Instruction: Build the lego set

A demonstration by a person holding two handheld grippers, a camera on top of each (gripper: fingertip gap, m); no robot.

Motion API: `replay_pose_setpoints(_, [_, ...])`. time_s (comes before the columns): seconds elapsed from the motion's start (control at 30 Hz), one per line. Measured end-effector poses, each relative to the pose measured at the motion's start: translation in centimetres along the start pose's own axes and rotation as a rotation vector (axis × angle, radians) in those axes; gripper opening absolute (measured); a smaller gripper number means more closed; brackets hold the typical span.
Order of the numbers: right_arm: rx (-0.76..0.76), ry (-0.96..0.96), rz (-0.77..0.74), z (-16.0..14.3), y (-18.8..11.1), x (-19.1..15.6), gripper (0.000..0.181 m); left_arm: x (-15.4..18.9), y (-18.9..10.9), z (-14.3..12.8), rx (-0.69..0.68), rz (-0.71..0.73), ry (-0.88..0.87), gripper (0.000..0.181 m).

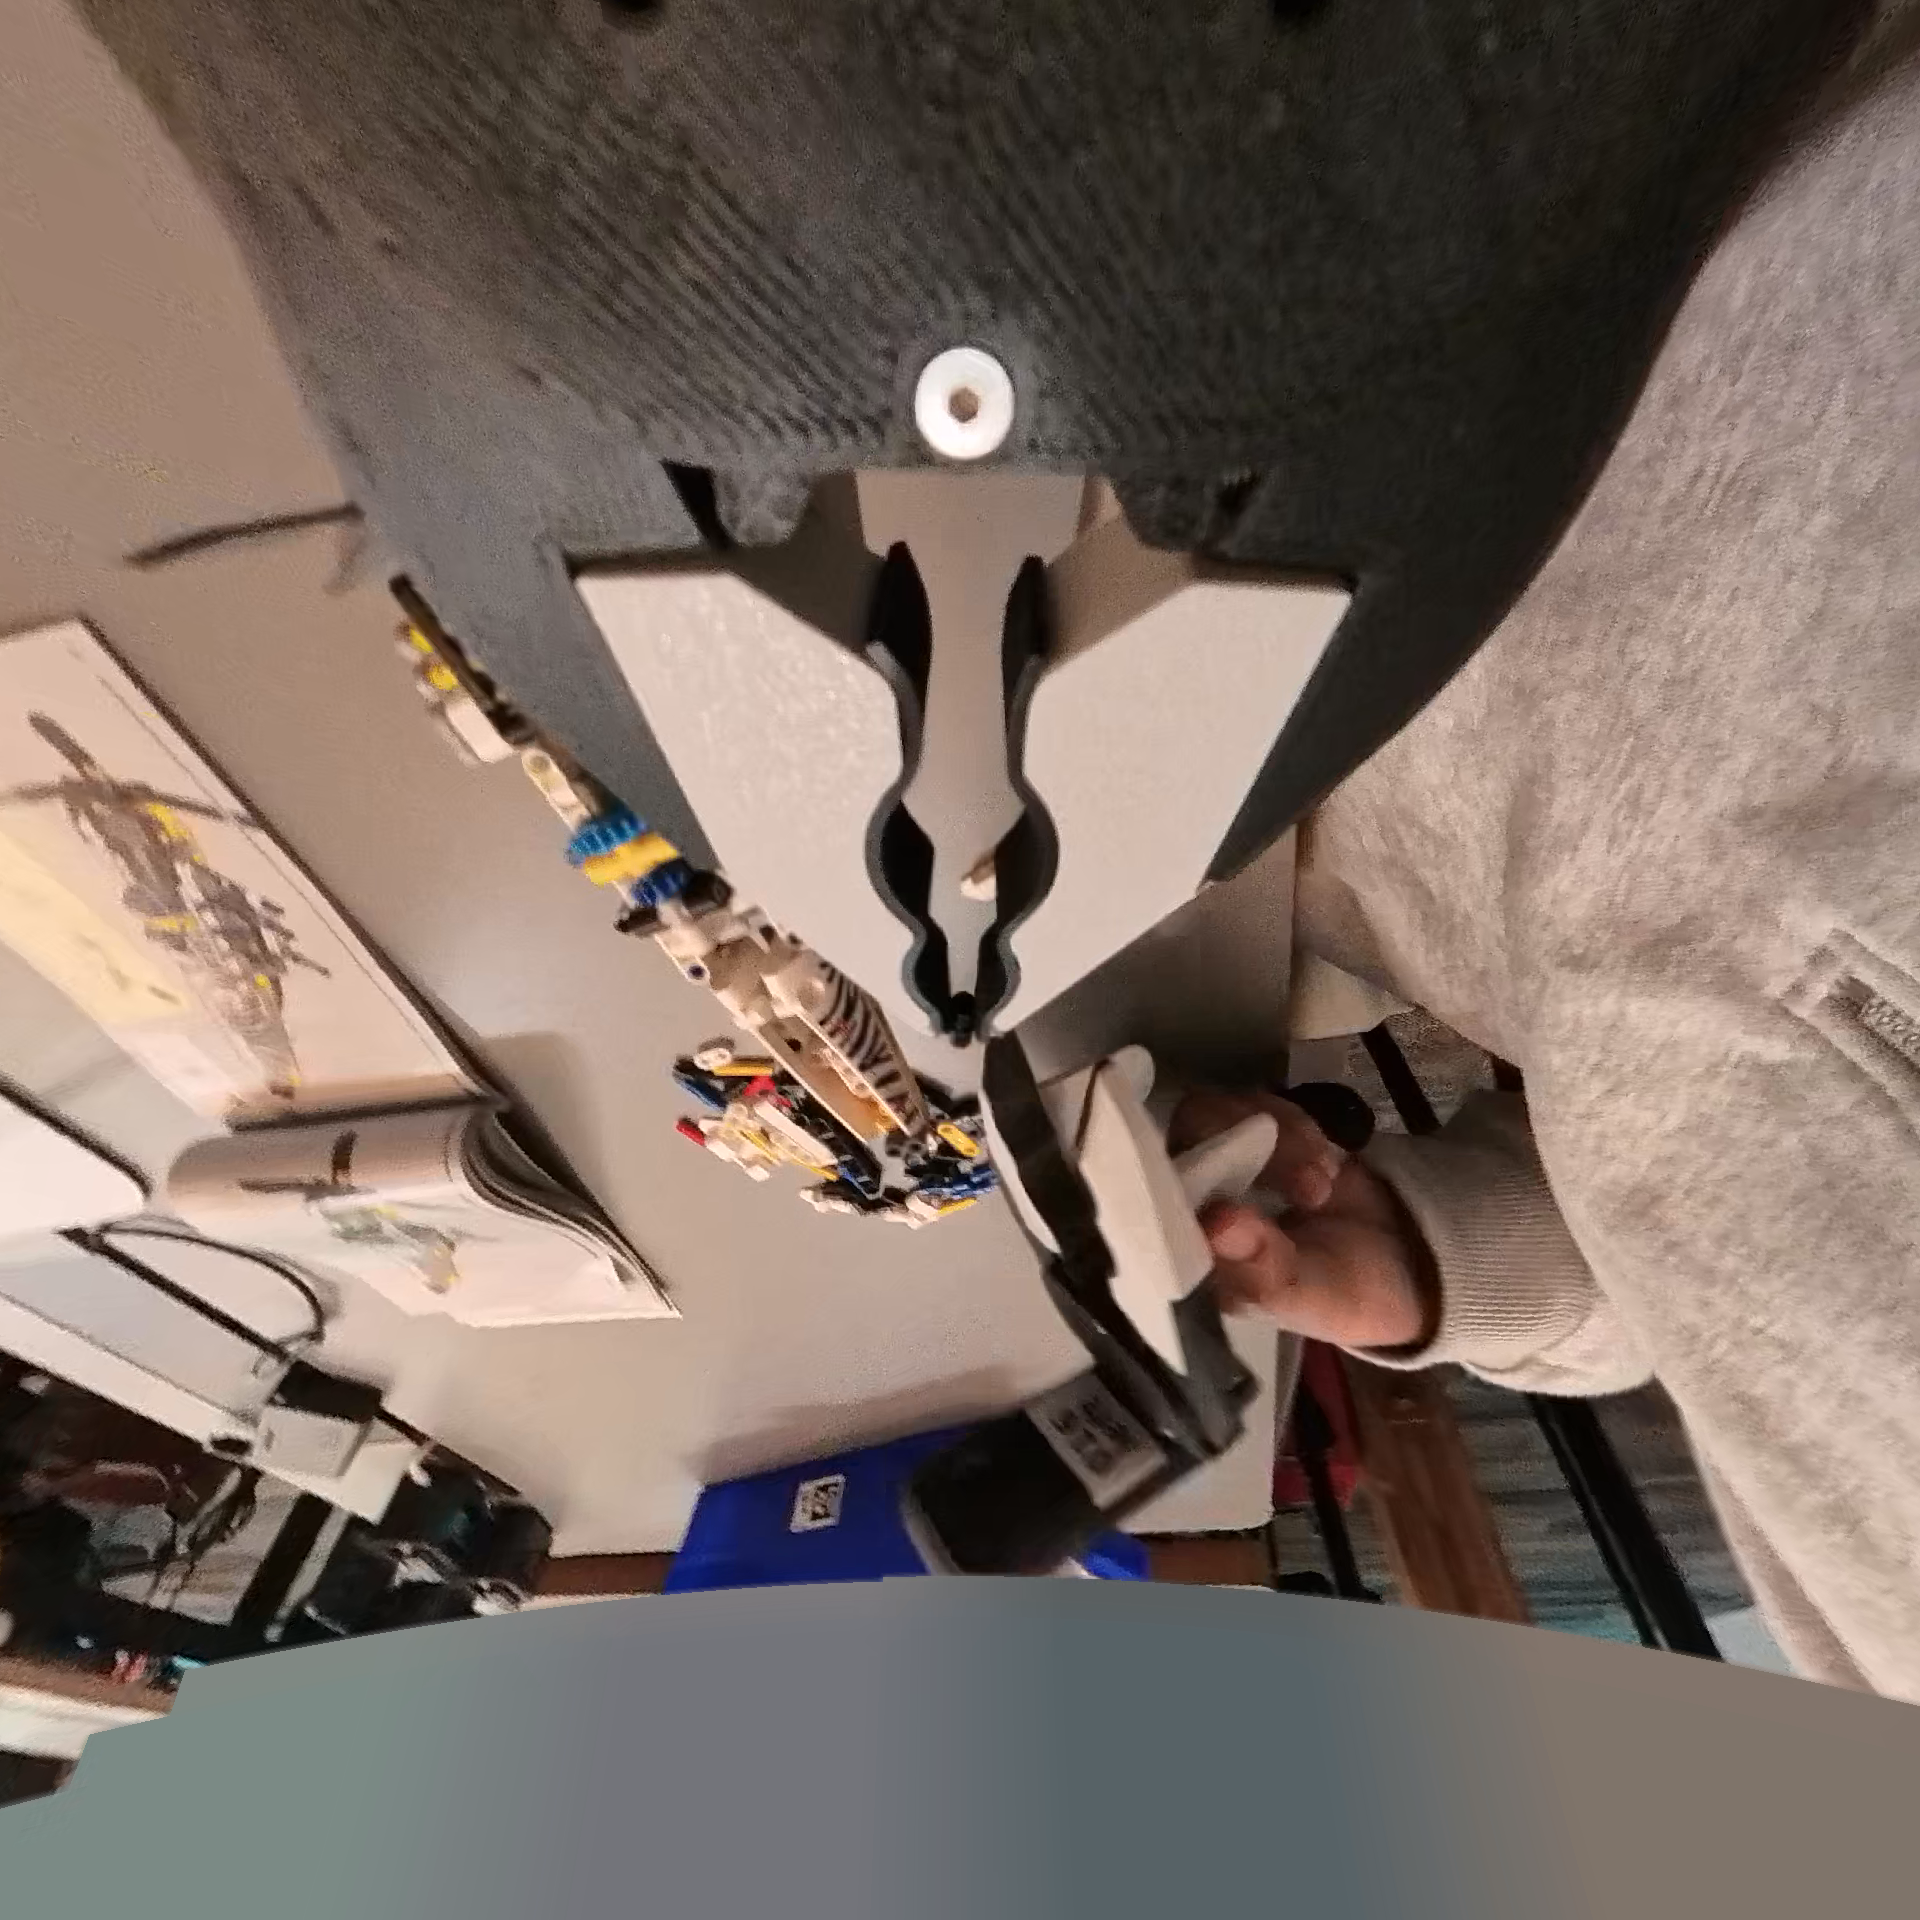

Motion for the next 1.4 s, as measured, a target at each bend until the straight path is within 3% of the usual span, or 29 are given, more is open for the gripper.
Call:
replay_pose_setpoints(0.17, [-0.013, 0.080, -0.028, -1.3, 0.1, 0.1, 0.003, -0.1, 1.0, -1.4, -0.174, 0.357, 0.270, 0.046])
replay_pose_setpoints(0.27, [-0.040, 0.061, -0.071, -2.0, 0.2, 0.1, 0.003, -0.2, 1.9, -1.7, -0.242, 0.443, 0.337, 0.036])
replay_pose_setpoints(0.37, [-0.046, 0.024, -0.097, -2.4, 0.4, -0.3, 0.002, -0.9, 2.5, -1.7, -0.272, 0.506, 0.352, 0.038])
replay_pose_setpoints(0.43, [-0.038, 0.010, -0.113, -2.5, 0.4, -0.5, 0.002, -1.1, 2.9, -1.7, -0.291, 0.514, 0.346, 0.037])
replay_pose_setpoints(0.53, [-0.016, 0.015, -0.136, -2.9, 0.2, -0.4, 0.003, -1.4, 3.0, -1.8, -0.321, 0.548, 0.343, 0.015])
replay_pose_setpoints(0.6, [0.001, 0.039, -0.139, -3.2, -0.1, -0.3, 0.003, -1.3, 3.1, -1.9, -0.334, 0.558, 0.345, 0.013])
replay_pose_setpoints(1.0, [0.017, 0.069, -0.187, -3.8, -1.7, -0.7, 0.003, 1.8, 2.6, -4.9, -0.505, 0.353, 0.323, 0.013])
replay_pose_setpoints(1.27, [0.043, 0.079, -0.168, -3.6, -1.7, -1.2, 0.003, 2.3, 0.3, -5.7, -0.500, 0.425, 0.298, 0.014])
replay_pose_setpoints(1.4, [0.049, 0.076, -0.175, -3.5, -1.9, -1.3, 0.002, 2.7, -0.5, -5.4, -0.467, 0.436, 0.258, 0.026])
Point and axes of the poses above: each gripper's, where its closed fingertips meet, y out along the fingers, z out of its top, x = y × z across the jaws, the point moved 7 cm from there along -y, back along the fingers, and after that the axes turned 4 degrees about y, right-handed, at the moved point
